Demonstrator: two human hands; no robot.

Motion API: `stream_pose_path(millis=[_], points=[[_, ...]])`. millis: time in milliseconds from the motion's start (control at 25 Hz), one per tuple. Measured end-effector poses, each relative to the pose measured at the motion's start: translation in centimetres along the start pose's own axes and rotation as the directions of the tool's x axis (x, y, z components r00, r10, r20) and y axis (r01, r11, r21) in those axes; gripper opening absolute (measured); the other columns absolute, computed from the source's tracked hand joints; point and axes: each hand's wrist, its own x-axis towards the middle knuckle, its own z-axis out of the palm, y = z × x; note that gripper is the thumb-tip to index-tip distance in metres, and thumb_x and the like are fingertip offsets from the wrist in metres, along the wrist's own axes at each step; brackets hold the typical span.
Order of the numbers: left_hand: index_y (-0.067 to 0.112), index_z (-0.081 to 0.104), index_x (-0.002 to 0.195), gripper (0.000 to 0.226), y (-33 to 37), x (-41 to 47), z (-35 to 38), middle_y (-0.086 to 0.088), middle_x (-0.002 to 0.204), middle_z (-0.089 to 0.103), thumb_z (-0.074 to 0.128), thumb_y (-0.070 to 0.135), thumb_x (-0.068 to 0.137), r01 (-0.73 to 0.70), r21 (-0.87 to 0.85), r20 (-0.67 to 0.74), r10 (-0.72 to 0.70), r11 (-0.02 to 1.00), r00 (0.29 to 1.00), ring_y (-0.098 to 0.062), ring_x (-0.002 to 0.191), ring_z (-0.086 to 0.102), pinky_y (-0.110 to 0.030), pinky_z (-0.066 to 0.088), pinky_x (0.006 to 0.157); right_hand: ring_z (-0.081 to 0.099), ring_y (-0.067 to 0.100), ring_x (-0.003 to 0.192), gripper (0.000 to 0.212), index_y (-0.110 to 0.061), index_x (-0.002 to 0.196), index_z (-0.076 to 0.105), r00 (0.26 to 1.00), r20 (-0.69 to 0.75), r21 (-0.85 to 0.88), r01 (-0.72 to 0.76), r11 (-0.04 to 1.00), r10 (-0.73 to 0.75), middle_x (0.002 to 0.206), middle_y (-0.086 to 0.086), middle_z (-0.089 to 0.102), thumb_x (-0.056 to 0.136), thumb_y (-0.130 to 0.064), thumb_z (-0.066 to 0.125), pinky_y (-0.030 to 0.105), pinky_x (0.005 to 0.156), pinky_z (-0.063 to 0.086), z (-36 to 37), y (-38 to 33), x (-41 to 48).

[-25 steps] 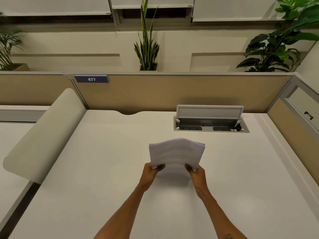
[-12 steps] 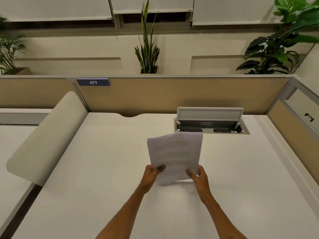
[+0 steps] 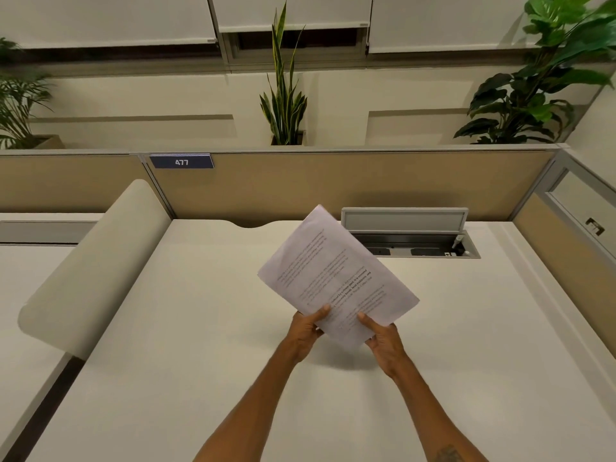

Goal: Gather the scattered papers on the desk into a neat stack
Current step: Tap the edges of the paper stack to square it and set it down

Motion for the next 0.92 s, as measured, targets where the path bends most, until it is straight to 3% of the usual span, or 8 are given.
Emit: stream_pose_path(millis=[80, 200, 280, 440, 560, 720, 840, 920], points=[[0.006, 0.053, 0.141, 0.041, 1.7, -0.2, -2.4, -0.014, 0.128, 0.066, 0.052, 0.016, 0.102, -0.021, -0.031, -0.072, 0.019, 0.999, 0.997, -0.032, 0.116, 0.062, -0.051, 0.05, 0.1, 0.068, 0.029, 0.117, 0.044, -0.017, 0.13, 0.062, 1.0, -0.01, -0.127, -0.024, 0.992, 0.023, 0.128, 0.012, 0.07, 0.089, -0.004, 0.071, 0.046, 0.093, 0.058, -2.7, -0.9, -0.3], [0.009, 0.061, 0.135, 0.037, 3.6, -0.6, -6.9, -0.015, 0.111, 0.069, 0.044, 0.024, 0.106, -0.045, 0.197, -0.073, 0.061, 0.979, 0.995, -0.031, 0.104, 0.061, -0.044, 0.047, 0.09, 0.069, 0.031, 0.113, 0.036, -0.015, 0.122, 0.068, 0.997, -0.063, -0.286, -0.068, 0.956, 0.052, 0.122, 0.014, 0.072, 0.087, -0.008, 0.073, 0.048, 0.092, 0.058, -6.6, -1.6, -1.1], [0.01, 0.06, 0.136, 0.035, 4.2, -0.9, -8.3, -0.011, 0.107, 0.072, 0.053, 0.02, 0.103, 0.009, 0.38, -0.008, -0.006, 0.925, 1.0, -0.029, 0.099, 0.064, -0.043, 0.051, 0.091, 0.07, 0.032, 0.11, 0.038, -0.01, 0.124, 0.067, 0.996, -0.057, -0.365, -0.089, 0.927, 0.074, 0.118, 0.014, 0.074, 0.087, -0.009, 0.074, 0.047, 0.091, 0.059, -7.4, -1.8, -1.3], [0.002, 0.068, 0.127, 0.037, 3.3, -1.1, -7.7, -0.012, 0.122, 0.074, 0.072, 0.011, 0.091, 0.029, 0.598, 0.082, -0.098, 0.801, 0.992, -0.031, 0.112, 0.071, -0.044, 0.058, 0.098, 0.073, 0.026, 0.097, 0.032, -0.007, 0.119, 0.069, 0.993, -0.12, -0.422, -0.064, 0.904, 0.014, 0.109, 0.011, 0.077, 0.088, -0.009, 0.074, 0.033, 0.078, 0.061, -5.7, -1.1, -1.2], [-0.011, 0.073, 0.109, 0.027, 1.3, -1.1, -6.9, -0.023, 0.11, 0.075, 0.069, 0.01, 0.093, -0.091, 0.632, 0.017, 0.104, 0.769, 0.994, -0.03, 0.099, 0.07, -0.045, 0.056, 0.089, 0.069, 0.031, 0.099, 0.033, -0.002, 0.12, 0.068, 0.962, -0.257, -0.452, -0.04, 0.891, -0.088, 0.111, 0.015, 0.073, 0.09, -0.011, 0.073, 0.041, 0.087, 0.058, -3.7, 0.0, -0.7], [-0.008, 0.074, 0.096, 0.021, -0.7, -1.3, -5.6, -0.025, 0.093, 0.074, 0.068, 0.013, 0.095, -0.163, 0.628, -0.141, 0.317, 0.761, 0.938, -0.024, 0.083, 0.063, -0.039, 0.053, 0.075, 0.067, 0.027, 0.096, 0.03, -0.005, 0.12, 0.068, 0.94, -0.3, -0.431, 0.018, 0.902, -0.162, 0.108, 0.012, 0.073, 0.092, -0.015, 0.071, 0.027, 0.075, 0.054, -1.8, 0.4, -0.1], [0.013, 0.073, 0.106, 0.014, -1.6, -2.0, -5.3, -0.006, 0.098, 0.075, 0.071, 0.012, 0.092, -0.169, 0.604, -0.173, 0.335, 0.779, 0.926, -0.021, 0.089, 0.069, -0.026, 0.058, 0.077, 0.068, 0.027, 0.099, 0.031, -0.006, 0.122, 0.066, 0.941, -0.296, -0.418, 0.027, 0.908, -0.165, 0.106, 0.008, 0.072, 0.093, -0.015, 0.07, 0.027, 0.078, 0.054, -1.5, 1.3, -0.5], [0.011, 0.067, 0.121, 0.033, -2.1, -2.1, -5.8, -0.007, 0.111, 0.073, 0.074, 0.008, 0.089, -0.123, 0.562, -0.144, 0.243, 0.818, 0.959, -0.024, 0.101, 0.069, -0.034, 0.061, 0.089, 0.067, 0.028, 0.103, 0.033, -0.008, 0.123, 0.064, 0.956, -0.269, -0.434, -0.013, 0.901, -0.116, 0.109, 0.009, 0.071, 0.091, -0.012, 0.071, 0.027, 0.079, 0.054, -2.0, 2.2, -1.0]])
